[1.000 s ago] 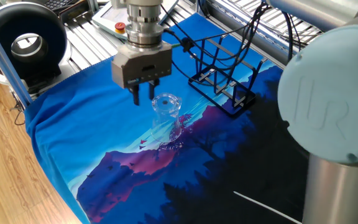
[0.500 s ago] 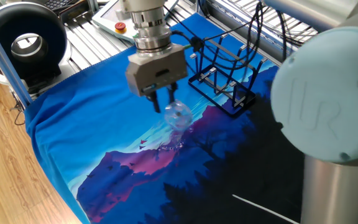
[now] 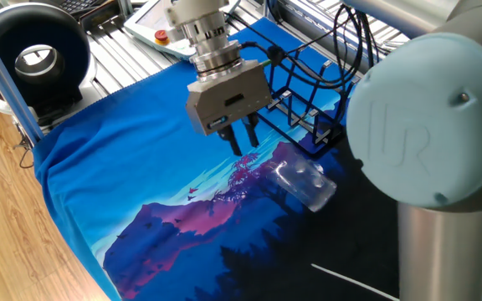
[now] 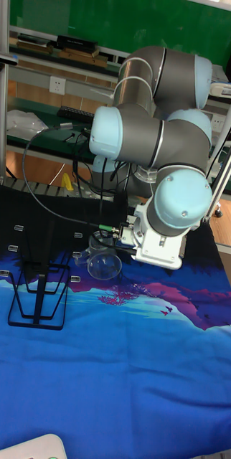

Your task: Take the cup off the cup rack

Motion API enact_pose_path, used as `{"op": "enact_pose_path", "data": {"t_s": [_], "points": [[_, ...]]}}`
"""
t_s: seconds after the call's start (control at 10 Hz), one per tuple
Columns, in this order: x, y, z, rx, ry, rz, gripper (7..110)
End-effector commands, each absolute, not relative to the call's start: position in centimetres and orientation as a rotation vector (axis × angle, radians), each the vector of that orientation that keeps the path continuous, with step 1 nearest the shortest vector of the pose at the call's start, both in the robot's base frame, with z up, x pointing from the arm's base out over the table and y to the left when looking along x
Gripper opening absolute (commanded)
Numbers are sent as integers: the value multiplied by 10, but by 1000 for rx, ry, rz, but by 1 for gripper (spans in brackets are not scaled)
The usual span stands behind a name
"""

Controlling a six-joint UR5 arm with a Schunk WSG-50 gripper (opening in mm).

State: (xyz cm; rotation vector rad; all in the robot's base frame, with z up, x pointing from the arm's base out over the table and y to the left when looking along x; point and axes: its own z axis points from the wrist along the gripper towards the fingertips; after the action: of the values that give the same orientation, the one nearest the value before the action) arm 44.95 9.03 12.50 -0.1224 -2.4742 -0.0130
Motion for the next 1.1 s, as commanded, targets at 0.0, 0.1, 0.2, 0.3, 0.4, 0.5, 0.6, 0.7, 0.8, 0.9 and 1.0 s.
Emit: {"op": "enact_pose_path", "data": {"t_s": [0.0, 0.1, 0.2, 0.3, 0.4, 0.5, 0.6, 0.7, 0.8, 0.9, 1.0], "points": [[482, 89, 151, -55, -2505, -35, 22], [499, 84, 157, 2, -2541, -48, 22], [515, 76, 160, 72, -2566, -49, 22], [523, 70, 166, 122, -2557, -61, 22], [526, 68, 170, 168, -2537, -94, 22], [539, 60, 165, 234, -2563, -96, 22], [553, 49, 160, 279, -2601, -63, 22], [556, 46, 160, 272, -2625, -34, 22], [555, 48, 162, 261, -2647, -20, 22], [555, 48, 164, 270, -2665, -4, 22], [560, 53, 161, 296, -2689, -32, 22]]}}
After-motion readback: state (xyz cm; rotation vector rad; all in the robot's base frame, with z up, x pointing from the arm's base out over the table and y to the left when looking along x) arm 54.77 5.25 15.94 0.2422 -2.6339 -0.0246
